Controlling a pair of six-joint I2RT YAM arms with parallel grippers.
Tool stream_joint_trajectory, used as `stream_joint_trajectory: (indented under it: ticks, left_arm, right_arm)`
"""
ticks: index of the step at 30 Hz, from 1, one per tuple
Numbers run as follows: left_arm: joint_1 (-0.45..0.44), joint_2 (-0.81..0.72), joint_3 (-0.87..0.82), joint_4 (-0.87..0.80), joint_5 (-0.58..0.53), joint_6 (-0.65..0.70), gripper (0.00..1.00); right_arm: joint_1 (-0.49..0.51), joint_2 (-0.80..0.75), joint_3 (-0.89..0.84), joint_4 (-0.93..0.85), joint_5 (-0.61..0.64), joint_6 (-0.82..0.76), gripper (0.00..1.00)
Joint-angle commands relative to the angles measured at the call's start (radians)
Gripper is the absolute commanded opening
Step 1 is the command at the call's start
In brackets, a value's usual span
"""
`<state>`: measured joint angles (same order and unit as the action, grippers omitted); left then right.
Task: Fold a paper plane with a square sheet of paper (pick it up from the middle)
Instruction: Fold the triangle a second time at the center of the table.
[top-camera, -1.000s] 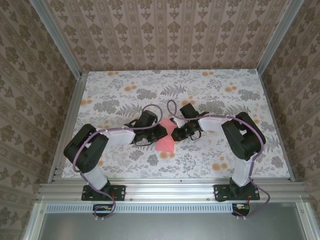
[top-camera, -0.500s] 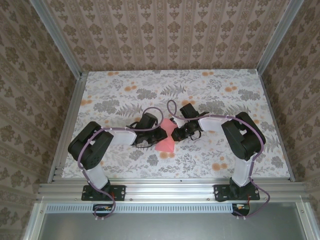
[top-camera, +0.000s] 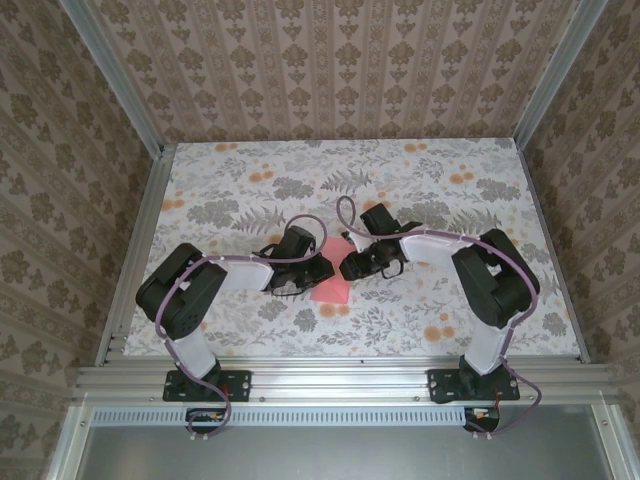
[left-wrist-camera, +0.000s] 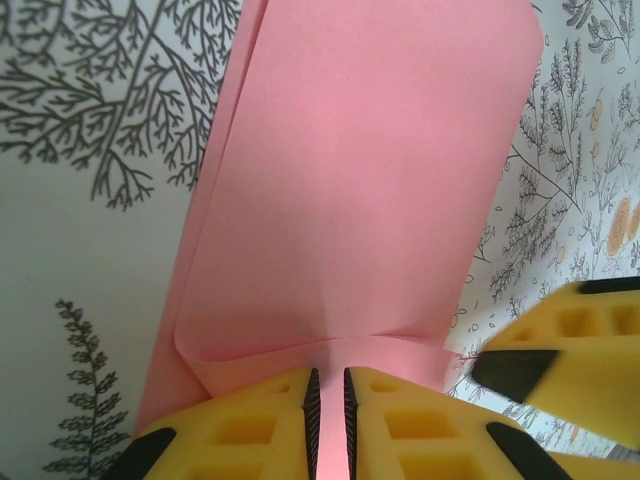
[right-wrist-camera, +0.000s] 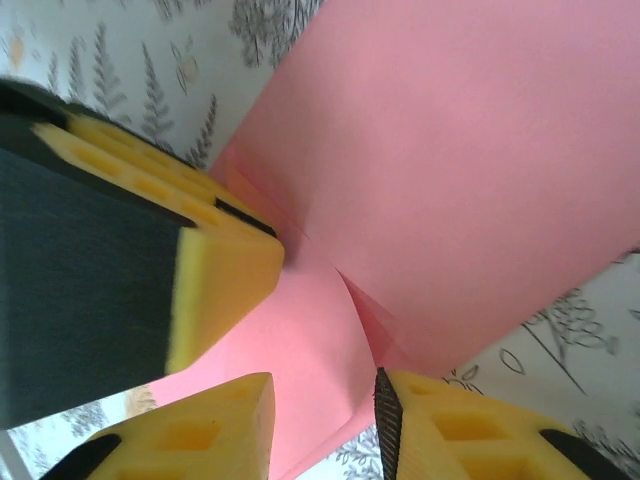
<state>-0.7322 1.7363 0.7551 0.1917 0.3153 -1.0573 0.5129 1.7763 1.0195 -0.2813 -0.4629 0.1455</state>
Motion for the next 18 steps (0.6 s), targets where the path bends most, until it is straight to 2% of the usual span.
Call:
stream_joint_trajectory:
  ticks: [1, 5, 11, 14, 18]
  left_arm:
    - [-0.002, 0.013, -0.019, -0.055, -0.037, 0.014, 0.18]
    - [-0.005, 0.016, -0.017, -0.058, -0.040, 0.015, 0.18]
    - [-0.007, 0.018, -0.013, -0.060, -0.039, 0.016, 0.18]
    - [-0.009, 0.019, -0.012, -0.063, -0.037, 0.019, 0.18]
    - [-0.009, 0.023, -0.006, -0.069, -0.035, 0.020, 0.18]
  right_arm:
    - [-0.007, -0.087, -0.012, -0.045, 0.042, 0.065, 0.37]
    - [-0.002, -0.126, -0.066, -0.013, -0.067, 0.152, 0.32]
    - [0.031, -0.110, -0.162, 0.138, -0.222, 0.313, 0.11]
    - [0.053, -0.093, -0.189, 0.209, -0.251, 0.367, 0.09]
    - [0.073, -0.053, -0.180, 0.210, -0.254, 0.384, 0.08]
